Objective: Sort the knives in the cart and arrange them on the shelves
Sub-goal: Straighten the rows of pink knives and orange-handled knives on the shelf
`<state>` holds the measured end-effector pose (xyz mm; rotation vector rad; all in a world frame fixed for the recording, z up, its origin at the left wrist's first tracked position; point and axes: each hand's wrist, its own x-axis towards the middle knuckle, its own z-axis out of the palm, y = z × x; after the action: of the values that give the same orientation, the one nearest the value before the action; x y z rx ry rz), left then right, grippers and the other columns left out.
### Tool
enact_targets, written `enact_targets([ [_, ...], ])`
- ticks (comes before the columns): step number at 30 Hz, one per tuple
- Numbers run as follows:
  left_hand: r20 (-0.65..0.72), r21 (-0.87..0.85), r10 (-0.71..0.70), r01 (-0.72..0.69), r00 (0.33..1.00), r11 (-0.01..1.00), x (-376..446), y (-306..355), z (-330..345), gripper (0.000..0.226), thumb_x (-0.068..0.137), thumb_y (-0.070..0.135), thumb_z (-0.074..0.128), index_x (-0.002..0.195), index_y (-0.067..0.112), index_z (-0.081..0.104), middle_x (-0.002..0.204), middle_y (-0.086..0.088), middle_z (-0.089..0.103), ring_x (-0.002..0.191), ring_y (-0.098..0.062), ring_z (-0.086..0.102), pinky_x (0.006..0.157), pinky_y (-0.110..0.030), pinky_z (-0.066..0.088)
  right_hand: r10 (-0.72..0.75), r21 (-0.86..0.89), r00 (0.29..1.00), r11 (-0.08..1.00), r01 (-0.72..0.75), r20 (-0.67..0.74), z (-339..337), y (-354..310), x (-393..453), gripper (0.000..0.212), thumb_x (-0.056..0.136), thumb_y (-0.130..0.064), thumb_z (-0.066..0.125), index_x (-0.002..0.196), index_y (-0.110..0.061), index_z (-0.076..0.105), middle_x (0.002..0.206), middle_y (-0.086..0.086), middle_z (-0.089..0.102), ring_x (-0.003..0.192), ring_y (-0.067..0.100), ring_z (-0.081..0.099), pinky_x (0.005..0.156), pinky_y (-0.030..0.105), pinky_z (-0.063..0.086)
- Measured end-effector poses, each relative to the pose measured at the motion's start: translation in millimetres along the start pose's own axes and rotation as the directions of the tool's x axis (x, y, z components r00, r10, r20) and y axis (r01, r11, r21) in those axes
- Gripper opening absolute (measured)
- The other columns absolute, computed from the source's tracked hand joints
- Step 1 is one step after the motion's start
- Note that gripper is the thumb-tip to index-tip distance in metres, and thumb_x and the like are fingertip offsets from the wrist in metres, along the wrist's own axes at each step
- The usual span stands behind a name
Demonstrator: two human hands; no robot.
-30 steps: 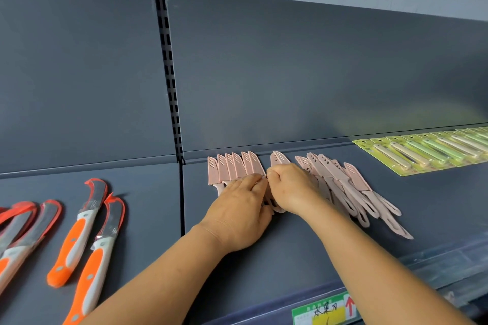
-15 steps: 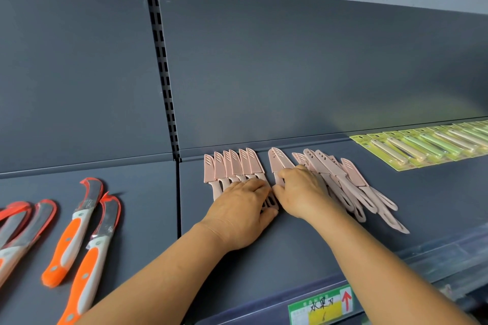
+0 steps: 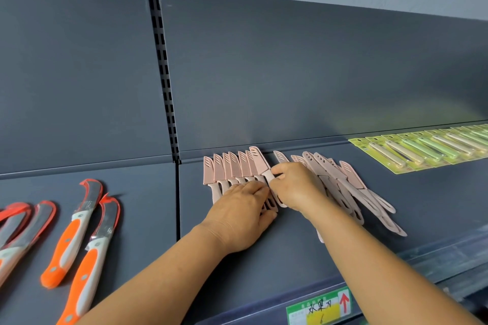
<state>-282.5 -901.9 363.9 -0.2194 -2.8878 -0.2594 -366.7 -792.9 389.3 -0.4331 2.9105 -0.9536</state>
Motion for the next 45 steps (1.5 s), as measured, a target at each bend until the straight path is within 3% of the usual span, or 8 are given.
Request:
enact_targets([
  [9,0.019,-0.017,0.007,-0.007,1.000,1.000,-0.2,-1.2,-1.7,0.047,0.095,0.045,0.040,0.135,0.020,0.043,0.140,0.006,0.040,0.124,-0.018,0.040,0.105,-0.023,0.023,-0.043,-0.258,0.999,0.966,0.037,-0.015,3.6,0.9,-1.1,0.022,0.088,-0.009,0.042,0.067,-0.015,0.043,0.076,0.005,0.050,0.070,0.026,0.043,0.047,0.025,0.025],
  [13,0.034,0.016,0.016,-0.017,0.999,1.000,-0.2,-0.4,-4.8,0.054,0.096,0.045,0.040,0.143,0.019,0.035,0.150,0.003,0.030,0.134,-0.020,0.031,0.109,-0.024,0.016,-0.107,-0.385,0.992,0.920,0.073,-0.068,-8.7,15.7,-2.2,0.028,0.090,-0.011,0.044,0.113,-0.015,0.060,0.128,0.012,0.050,0.114,0.029,0.046,0.087,0.031,0.041],
  [16,0.039,0.039,0.055,-0.056,0.998,0.998,2.4,3.3,-7.5,0.057,0.096,0.046,0.040,0.146,0.019,0.031,0.155,0.002,0.024,0.140,-0.018,0.022,0.110,-0.022,0.007,-0.128,-0.511,0.992,0.852,0.112,0.004,-14.2,27.2,-4.0,0.030,0.090,-0.012,0.046,0.116,-0.018,0.060,0.126,0.007,0.049,0.115,0.027,0.041,0.092,0.030,0.037],
  [19,0.060,0.053,0.074,-0.077,0.995,0.996,8.0,7.5,-9.3,0.057,0.097,0.045,0.040,0.147,0.021,0.029,0.155,0.002,0.024,0.141,-0.017,0.020,0.110,-0.023,0.007,-0.164,-0.478,0.986,0.863,0.163,0.041,-12.0,29.1,-7.4,0.027,0.091,-0.013,0.047,0.113,-0.020,0.061,0.119,0.003,0.053,0.111,0.024,0.042,0.083,0.027,0.035],
  [30,0.093,0.046,0.065,-0.070,0.994,0.997,13.7,11.1,-0.9,0.049,0.097,0.042,0.038,0.140,0.019,0.037,0.148,0.005,0.033,0.129,-0.019,0.037,0.107,-0.025,0.019,-0.200,-0.373,0.974,0.900,0.225,0.104,-28.9,42.9,-1.0,0.041,0.090,-0.005,0.049,0.128,-0.018,0.054,0.135,-0.002,0.049,0.124,0.020,0.044,0.103,0.032,0.037],
  [33,0.078,0.041,0.065,-0.068,0.995,0.997,12.8,10.1,1.5,0.049,0.097,0.042,0.037,0.141,0.020,0.037,0.149,0.006,0.032,0.130,-0.018,0.036,0.107,-0.024,0.018,-0.210,-0.327,0.976,0.919,0.219,0.063,-33.4,46.4,-2.9,0.045,0.090,-0.019,0.055,0.134,-0.019,0.048,0.140,-0.001,0.043,0.128,0.020,0.038,0.106,0.030,0.033],
  [42,0.059,0.041,0.059,-0.061,0.996,0.997,13.4,8.6,4.0,0.049,0.096,0.044,0.039,0.140,0.021,0.039,0.148,0.005,0.035,0.128,-0.019,0.039,0.105,-0.024,0.018,-0.082,-0.429,0.995,0.902,0.051,-0.054,-32.3,51.9,-13.7,0.038,0.087,-0.039,0.061,0.118,-0.017,0.057,0.121,0.008,0.045,0.105,0.027,0.050,0.076,0.029,0.040],
  [45,0.055,0.051,0.057,-0.059,0.997,0.997,12.7,8.1,5.2,0.050,0.096,0.045,0.037,0.141,0.023,0.037,0.149,0.007,0.033,0.129,-0.018,0.037,0.105,-0.022,0.016,-0.140,-0.486,0.988,0.869,0.089,-0.069,-29.8,51.4,-15.7,0.037,0.089,-0.040,0.057,0.119,-0.018,0.060,0.120,0.008,0.047,0.106,0.026,0.050,0.079,0.030,0.041],
])
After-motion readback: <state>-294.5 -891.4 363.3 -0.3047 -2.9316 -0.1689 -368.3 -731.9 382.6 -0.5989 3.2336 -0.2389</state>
